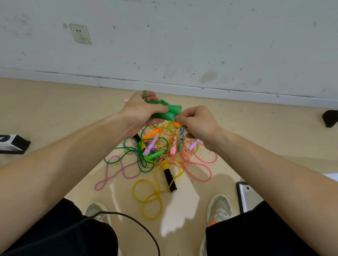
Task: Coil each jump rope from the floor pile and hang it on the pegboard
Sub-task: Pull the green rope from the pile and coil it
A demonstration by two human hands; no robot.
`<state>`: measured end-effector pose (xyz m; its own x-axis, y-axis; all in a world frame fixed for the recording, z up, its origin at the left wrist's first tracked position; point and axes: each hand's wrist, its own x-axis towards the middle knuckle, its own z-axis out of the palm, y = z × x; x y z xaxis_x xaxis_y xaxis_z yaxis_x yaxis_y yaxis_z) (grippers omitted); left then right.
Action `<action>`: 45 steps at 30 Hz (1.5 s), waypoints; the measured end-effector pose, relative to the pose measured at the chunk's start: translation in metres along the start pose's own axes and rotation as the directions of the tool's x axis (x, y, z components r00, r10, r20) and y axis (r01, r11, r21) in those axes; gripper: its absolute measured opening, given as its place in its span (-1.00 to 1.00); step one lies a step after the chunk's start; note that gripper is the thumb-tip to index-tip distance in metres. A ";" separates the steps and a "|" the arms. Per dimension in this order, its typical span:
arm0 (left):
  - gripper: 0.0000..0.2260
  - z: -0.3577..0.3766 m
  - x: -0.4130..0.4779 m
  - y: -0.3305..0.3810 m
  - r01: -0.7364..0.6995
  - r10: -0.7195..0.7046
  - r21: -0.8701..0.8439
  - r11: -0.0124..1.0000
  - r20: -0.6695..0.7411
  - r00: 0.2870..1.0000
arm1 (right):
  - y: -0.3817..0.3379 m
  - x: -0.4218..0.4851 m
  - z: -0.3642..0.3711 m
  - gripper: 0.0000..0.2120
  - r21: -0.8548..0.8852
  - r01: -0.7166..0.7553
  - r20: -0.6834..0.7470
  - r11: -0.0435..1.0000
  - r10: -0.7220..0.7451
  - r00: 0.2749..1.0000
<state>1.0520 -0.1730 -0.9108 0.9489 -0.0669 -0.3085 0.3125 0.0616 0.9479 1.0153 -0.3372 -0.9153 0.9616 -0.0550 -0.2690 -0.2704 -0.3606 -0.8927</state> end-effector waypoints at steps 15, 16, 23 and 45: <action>-0.36 0.014 -0.001 -0.026 -0.279 0.327 0.339 0.898 -0.095 0.940 | -0.011 -0.008 0.002 -0.78 0.604 -0.401 0.176 0.689 0.375 0.910; -0.36 0.016 -0.002 -0.029 -0.299 0.362 0.385 0.873 -0.101 0.927 | -0.011 -0.007 0.003 -0.78 0.606 -0.388 0.153 0.695 0.377 0.914; -0.40 0.020 -0.002 -0.032 -0.404 0.528 0.551 0.730 -0.079 0.845 | -0.010 -0.008 0.011 -0.80 0.539 -0.335 0.079 0.773 0.349 0.934; -0.41 0.019 -0.002 -0.031 -0.420 0.419 0.861 0.288 0.281 0.863 | -0.005 -0.003 0.008 -0.80 -0.811 0.310 0.163 0.496 -0.317 0.934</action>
<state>1.0398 -0.1937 -0.9376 0.9377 -0.3117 0.1536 -0.3468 -0.8113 0.4706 1.0135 -0.3283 -0.9131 0.9763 0.2147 -0.0272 0.2027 -0.9513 -0.2324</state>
